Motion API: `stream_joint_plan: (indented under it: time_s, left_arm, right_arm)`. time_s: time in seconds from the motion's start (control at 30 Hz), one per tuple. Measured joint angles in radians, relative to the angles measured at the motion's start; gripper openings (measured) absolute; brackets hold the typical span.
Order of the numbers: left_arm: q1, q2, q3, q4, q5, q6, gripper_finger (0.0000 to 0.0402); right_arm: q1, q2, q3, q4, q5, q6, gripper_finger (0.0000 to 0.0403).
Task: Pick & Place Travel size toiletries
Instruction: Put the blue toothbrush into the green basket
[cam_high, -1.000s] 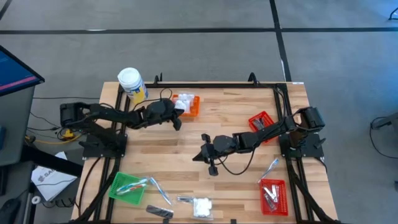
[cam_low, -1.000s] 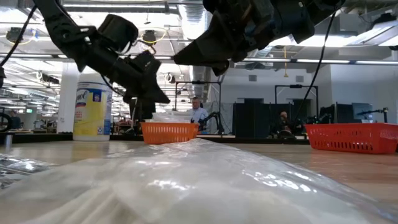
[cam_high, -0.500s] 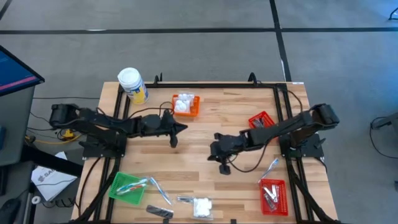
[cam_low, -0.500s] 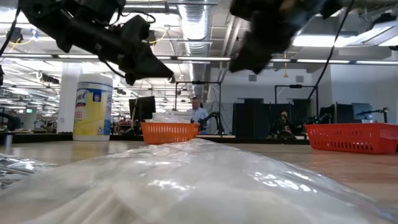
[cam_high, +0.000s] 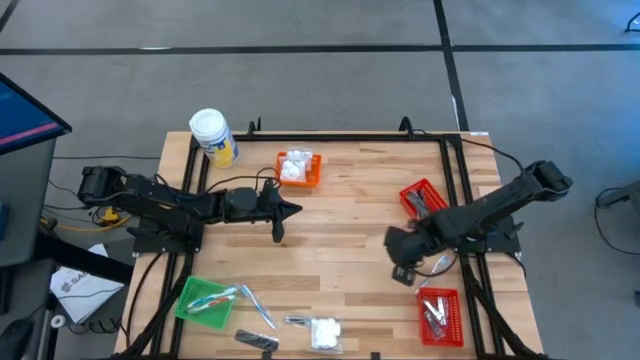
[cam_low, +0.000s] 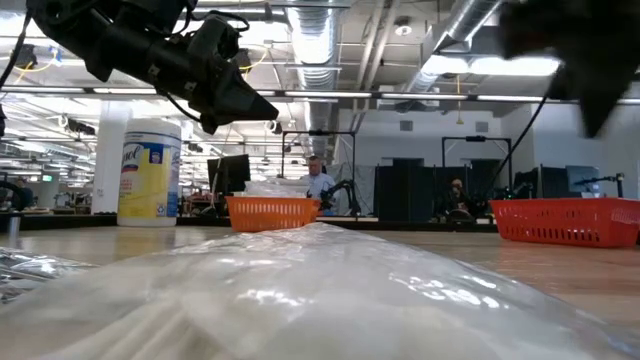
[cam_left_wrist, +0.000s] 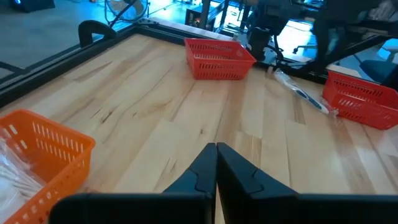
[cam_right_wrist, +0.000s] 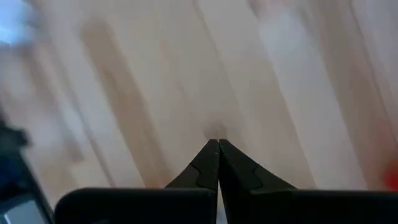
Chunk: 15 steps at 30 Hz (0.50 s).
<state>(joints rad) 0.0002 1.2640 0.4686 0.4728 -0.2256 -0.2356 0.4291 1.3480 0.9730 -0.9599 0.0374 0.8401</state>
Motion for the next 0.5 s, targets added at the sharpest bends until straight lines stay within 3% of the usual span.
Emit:
stream_joint_plan:
  time_s: [0.23,0.37,0.5]
  left_arm:
    - [0.0,0.001,0.0,0.001,0.0,-0.005,0.0001]
    - [-0.005,0.001,0.0,0.002,0.0,-0.008,0.0001]
    - [-0.021,0.001,0.0,0.006,-0.013,-0.007,0.0001]
  right_arm:
    - [0.159,-0.016,-0.002,-0.336,-0.041,0.383,0.0]
    - [0.204,-0.016,-0.016,-0.32,-0.099,0.466,0.0]
    - [0.204,-0.043,-0.149,-0.201,-0.24,0.569,0.0]
